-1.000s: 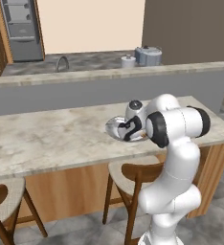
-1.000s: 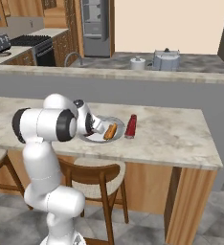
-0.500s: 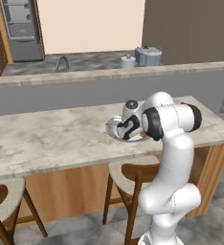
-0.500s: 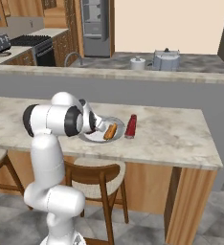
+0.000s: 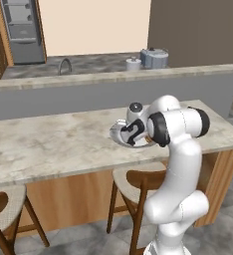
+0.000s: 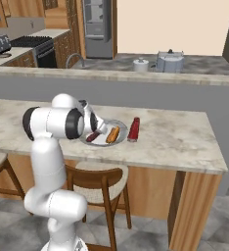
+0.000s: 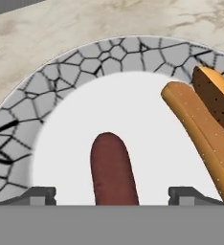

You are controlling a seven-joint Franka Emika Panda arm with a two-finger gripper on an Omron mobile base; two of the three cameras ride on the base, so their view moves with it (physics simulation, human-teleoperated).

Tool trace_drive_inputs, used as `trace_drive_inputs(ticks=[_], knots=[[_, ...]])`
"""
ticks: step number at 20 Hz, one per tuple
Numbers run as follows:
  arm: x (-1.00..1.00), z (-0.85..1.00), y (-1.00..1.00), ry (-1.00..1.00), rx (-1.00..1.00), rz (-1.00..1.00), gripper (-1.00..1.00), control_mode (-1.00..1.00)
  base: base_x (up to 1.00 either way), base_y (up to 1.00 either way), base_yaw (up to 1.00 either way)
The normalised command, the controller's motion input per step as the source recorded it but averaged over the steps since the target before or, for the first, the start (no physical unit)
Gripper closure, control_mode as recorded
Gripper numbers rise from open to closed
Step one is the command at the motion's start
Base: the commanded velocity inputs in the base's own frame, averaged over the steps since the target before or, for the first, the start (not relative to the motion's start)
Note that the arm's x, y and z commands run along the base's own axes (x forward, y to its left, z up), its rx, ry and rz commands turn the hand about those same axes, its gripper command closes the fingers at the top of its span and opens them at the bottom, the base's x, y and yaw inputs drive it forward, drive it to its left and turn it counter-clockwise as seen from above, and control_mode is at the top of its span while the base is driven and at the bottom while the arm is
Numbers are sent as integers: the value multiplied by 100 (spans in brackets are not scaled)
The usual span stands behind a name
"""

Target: Move the hot dog bun to the plate on the dining table and place the condiment next to that plate. Then navigate to the fridge and take the sausage and place it on the plate as well.

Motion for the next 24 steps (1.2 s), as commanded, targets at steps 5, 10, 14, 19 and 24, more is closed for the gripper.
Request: trace_drive_inputs(ticks=[5, 10, 14, 19, 24], knots=[[-27, 89, 0, 0, 1, 0, -100, -100, 0, 0, 0], [-46, 100, -1, 3, 4, 0, -100, -100, 0, 0, 0], [-67, 94, -10, 15, 3, 0, -100, -100, 0, 0, 0], [-93, 60, -22, 23, 1, 0, -100, -100, 0, 0, 0], [-100, 13, -24, 19, 0, 0, -100, -100, 0, 0, 0]])
